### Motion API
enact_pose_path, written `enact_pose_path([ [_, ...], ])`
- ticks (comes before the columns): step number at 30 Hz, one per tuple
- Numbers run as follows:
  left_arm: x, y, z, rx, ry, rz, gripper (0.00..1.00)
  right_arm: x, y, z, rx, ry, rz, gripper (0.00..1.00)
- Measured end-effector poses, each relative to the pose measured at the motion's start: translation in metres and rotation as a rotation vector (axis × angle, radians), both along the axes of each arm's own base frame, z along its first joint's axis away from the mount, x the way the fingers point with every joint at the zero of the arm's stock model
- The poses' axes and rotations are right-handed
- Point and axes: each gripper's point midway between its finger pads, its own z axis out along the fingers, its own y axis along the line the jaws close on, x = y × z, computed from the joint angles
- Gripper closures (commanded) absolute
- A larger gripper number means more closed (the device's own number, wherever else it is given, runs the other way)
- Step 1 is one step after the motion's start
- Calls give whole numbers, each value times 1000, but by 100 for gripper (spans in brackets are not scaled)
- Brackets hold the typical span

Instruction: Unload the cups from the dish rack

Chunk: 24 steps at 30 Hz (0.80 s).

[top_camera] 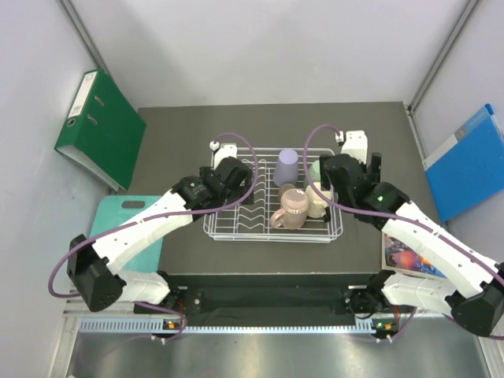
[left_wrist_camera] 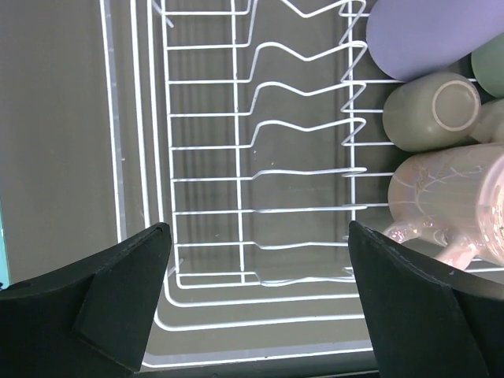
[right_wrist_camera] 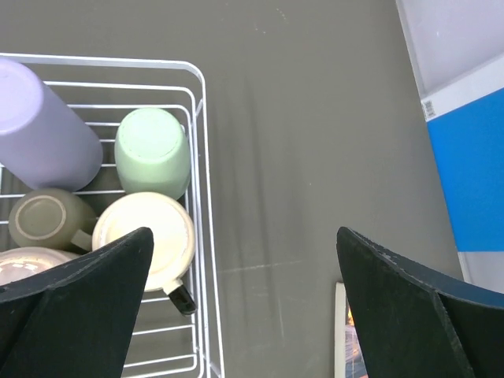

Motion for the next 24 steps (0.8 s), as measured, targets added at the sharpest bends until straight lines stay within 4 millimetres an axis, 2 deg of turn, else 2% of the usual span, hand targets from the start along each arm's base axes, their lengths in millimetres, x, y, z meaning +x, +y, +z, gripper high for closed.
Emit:
enact_pose_path([
  [8,-1,-14,-1,-13,1,-104,1,4,5,12,19,-48,38,1],
  [15,-3,-34,-6,26,3,-300,1,5,15,9,24,-45,110,0],
  [19,-5,-50,5,6,-63,-425,1,5,20,8,33,-36,139,0],
  [24,-5,-52,19,-4,-136,-470,1,4,22,7,37,-32,148,1],
])
